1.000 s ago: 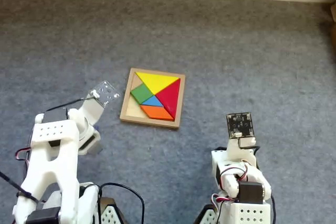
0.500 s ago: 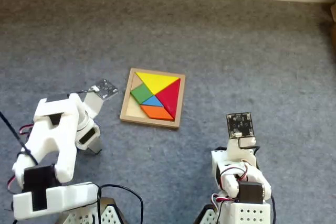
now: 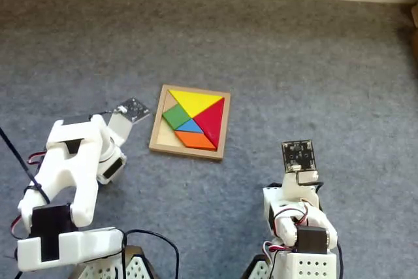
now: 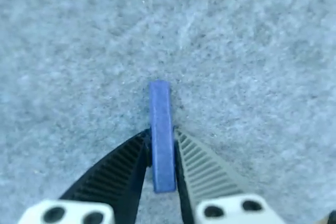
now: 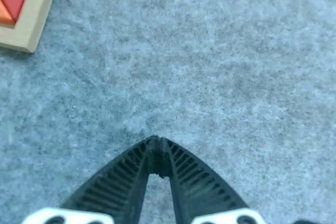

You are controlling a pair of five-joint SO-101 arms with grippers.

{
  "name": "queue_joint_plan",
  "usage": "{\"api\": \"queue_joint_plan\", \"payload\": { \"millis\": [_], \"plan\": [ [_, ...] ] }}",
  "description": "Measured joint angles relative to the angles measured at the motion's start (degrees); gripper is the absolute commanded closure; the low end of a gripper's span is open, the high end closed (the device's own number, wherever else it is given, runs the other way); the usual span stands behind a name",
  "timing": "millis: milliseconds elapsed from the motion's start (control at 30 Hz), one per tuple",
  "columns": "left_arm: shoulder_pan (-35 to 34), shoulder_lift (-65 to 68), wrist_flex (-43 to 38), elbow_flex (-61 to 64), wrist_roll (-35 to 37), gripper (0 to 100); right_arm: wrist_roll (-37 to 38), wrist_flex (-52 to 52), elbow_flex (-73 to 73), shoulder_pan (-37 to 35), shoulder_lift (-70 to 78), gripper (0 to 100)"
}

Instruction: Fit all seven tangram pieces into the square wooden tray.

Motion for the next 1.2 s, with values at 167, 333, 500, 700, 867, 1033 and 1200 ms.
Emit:
{"api": "queue_joint_plan", "payload": {
  "millis": [167, 333, 500, 700, 867, 1033, 1200],
  "plan": [
    [3.3, -6.7, 1.5, 0.0, 3.8, 100, 0.0, 0.0, 0.0, 0.0, 0.0, 98.2],
    [9.0, -15.7, 5.5, 0.0, 10.9, 100, 0.0, 0.0, 0.0, 0.0, 0.0, 98.2],
    [14.2, -21.1, 6.0, 0.0, 22.4, 100, 0.0, 0.0, 0.0, 0.0, 0.0, 98.2],
    [17.5, -21.6, 6.0, -4.4, 35.8, 100, 0.0, 0.0, 0.0, 0.0, 0.0, 98.2],
    [17.7, -21.6, 5.9, -9.7, 45.9, 100, 0.0, 0.0, 0.0, 0.0, 0.0, 98.2],
    [19.3, -21.6, 3.0, -10.5, 51.3, 100, 0.0, 0.0, 0.0, 0.0, 0.0, 98.2],
    [22.8, -21.6, 1.1, -10.7, 55.1, 100, 0.0, 0.0, 0.0, 0.0, 0.0, 98.2]
  ]
}}
